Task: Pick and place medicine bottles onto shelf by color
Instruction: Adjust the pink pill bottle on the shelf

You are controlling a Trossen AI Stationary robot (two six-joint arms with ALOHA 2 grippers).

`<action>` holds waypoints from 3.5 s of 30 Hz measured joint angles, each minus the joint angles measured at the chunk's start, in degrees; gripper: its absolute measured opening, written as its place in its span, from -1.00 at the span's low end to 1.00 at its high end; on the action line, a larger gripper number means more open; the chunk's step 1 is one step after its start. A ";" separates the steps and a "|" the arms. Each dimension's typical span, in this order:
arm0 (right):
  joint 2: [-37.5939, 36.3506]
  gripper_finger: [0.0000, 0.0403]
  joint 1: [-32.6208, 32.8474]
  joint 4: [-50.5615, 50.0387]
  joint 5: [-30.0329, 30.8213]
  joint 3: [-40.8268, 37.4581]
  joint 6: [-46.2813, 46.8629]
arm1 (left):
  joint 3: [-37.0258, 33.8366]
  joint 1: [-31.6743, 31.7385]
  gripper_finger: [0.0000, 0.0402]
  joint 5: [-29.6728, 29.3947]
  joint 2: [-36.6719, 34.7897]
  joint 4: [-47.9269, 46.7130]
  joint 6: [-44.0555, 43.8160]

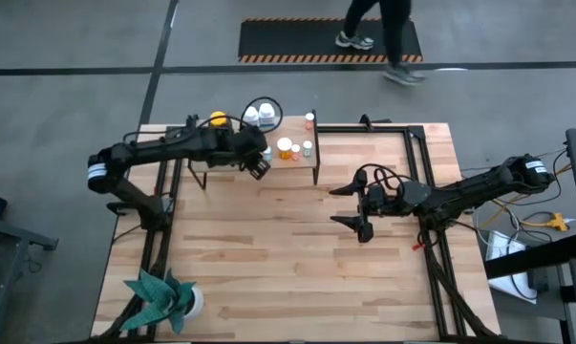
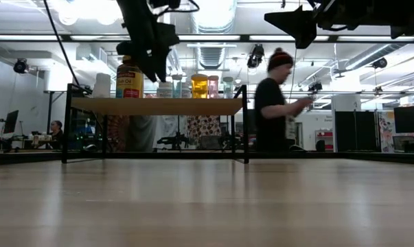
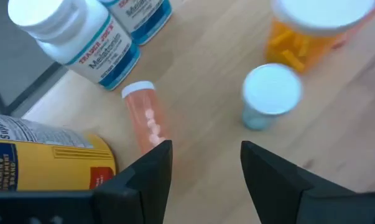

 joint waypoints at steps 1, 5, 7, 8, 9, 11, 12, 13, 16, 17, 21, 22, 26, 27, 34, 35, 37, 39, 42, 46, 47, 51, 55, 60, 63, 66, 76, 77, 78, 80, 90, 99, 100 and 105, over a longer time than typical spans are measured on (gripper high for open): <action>0.00 0.61 0.00 -0.19 0.00 0.00 0.02 | -0.06 0.24 -0.14 -0.44 0.42 -0.17 0.00; 0.00 0.61 0.00 -0.16 0.00 0.00 0.02 | -0.06 1.19 -0.14 -2.32 1.67 -0.07 0.72; 0.00 0.61 0.00 -0.16 0.00 0.00 0.03 | -0.11 1.81 -0.14 -3.24 2.24 0.04 1.16; 0.00 0.61 0.00 -0.16 0.00 0.00 0.03 | -0.18 2.10 -0.14 -3.36 2.68 -0.04 1.16; 0.00 0.61 0.00 -0.16 0.00 0.00 0.04 | -0.26 2.44 -0.14 -3.39 3.05 -0.06 1.17; 0.02 0.61 0.00 -0.17 0.00 0.00 0.04 | -0.36 3.08 -0.14 -3.45 3.75 -0.04 1.57; 0.02 0.61 0.00 -0.16 0.02 0.00 0.04 | -0.36 3.35 -0.14 -3.46 4.12 0.00 1.60; 0.02 0.61 0.00 -0.16 0.02 0.00 0.04 | -0.36 3.58 -0.14 -3.52 4.49 0.00 1.60; 0.02 0.61 0.00 -0.24 0.02 0.00 0.05 | -0.39 4.07 -0.14 -3.72 5.17 0.00 1.77; 0.02 0.61 0.00 -0.31 0.00 0.00 0.07 | -0.39 4.13 -0.14 -3.80 5.39 -0.02 1.77; 0.02 0.61 0.00 -0.40 0.02 0.00 0.07 | -0.39 4.21 -0.14 -4.15 6.07 -0.09 1.80; 0.02 0.61 0.00 -0.40 0.02 0.00 0.08 | -0.39 4.21 -0.14 -4.17 6.13 -0.19 1.81; 0.02 0.61 0.02 -0.46 0.02 0.00 0.09 | -0.63 4.19 -0.14 -3.97 6.33 -0.53 1.85; 0.02 0.61 0.02 -0.57 0.02 0.00 0.08 | -0.88 4.19 -0.14 -3.90 6.33 -0.54 1.94; 0.02 0.61 0.02 -1.51 0.01 0.00 0.10 | -2.55 4.19 -0.14 -3.48 5.90 -0.17 1.77; 0.02 0.61 0.02 -1.51 0.00 0.00 0.17 | -2.72 4.18 -0.15 -3.17 5.86 -0.10 1.61; 0.02 0.61 0.02 -1.47 0.01 0.00 0.48 | -2.87 4.10 -0.19 -2.49 5.83 -0.06 0.95; 0.02 0.61 0.02 -1.49 0.00 0.00 0.48 | -2.90 4.10 -0.27 -1.25 5.74 0.00 0.63; 0.02 0.61 0.02 -1.49 0.02 0.00 0.49 | -2.94 4.01 -0.43 -0.93 5.64 0.02 0.65; 0.02 0.61 0.02 -1.51 0.00 0.00 0.81 | -2.99 4.01 -0.63 -0.66 5.31 -0.07 0.72; 0.02 0.61 0.02 -1.52 0.00 0.00 0.95 | -3.01 4.01 -0.65 -0.68 5.21 -0.15 0.72; 0.02 0.61 0.02 -1.58 0.00 0.00 0.94 | -3.04 3.87 -0.66 -0.66 4.68 -0.68 0.91; 0.02 0.61 0.02 -1.55 0.00 0.00 0.94 | -2.44 2.34 -0.62 -1.36 2.27 -1.49 1.19; 0.17 0.61 -0.08 -1.64 0.41 1.05 0.75 | -1.90 -3.22 -0.62 -7.69 -4.92 0.75 2.36; 0.88 0.61 -0.52 -2.67 0.42 4.17 -1.34 | -4.14 -10.50 -0.61 -10.17 -9.45 8.63 7.41; 2.77 0.61 -1.43 -7.62 0.39 9.51 -4.41 | -9.10 -19.32 -0.61 -10.70 -12.85 24.00 17.57; 13.73 0.61 -2.38 -9.33 -3.99 25.80 -9.78 | -24.65 -31.59 -0.61 -14.05 -12.91 67.32 41.92; 14.81 0.61 -2.38 -9.34 -4.12 26.87 -9.59 | -25.32 -31.61 -0.61 -13.99 -12.50 69.25 42.94; 15.74 0.61 -2.38 -9.38 -4.00 27.75 -9.57 | -25.98 -31.62 -0.61 -14.03 -12.20 70.26 43.50; 17.16 0.61 -2.40 -9.59 -3.54 29.19 -9.52 | -26.29 -31.59 -0.61 -13.81 -11.96 71.09 44.12; 19.65 0.54 -2.41 -10.82 1.97 32.65 -11.08 | -26.31 -31.86 -0.61 -13.15 -11.11 71.12 43.92; 19.61 -0.22 -2.51 -11.42 1.97 32.63 -11.11 | -26.26 -31.88 -0.61 -13.13 -11.18 71.17 43.38; 19.78 -0.31 -2.51 -11.43 1.97 32.63 -11.15 | -26.22 -31.88 -0.61 -13.09 -11.18 71.21 43.36; 19.61 -0.54 -2.51 -12.07 2.00 32.63 -11.51 | -26.22 -31.89 -0.55 -13.03 -11.23 71.21 43.04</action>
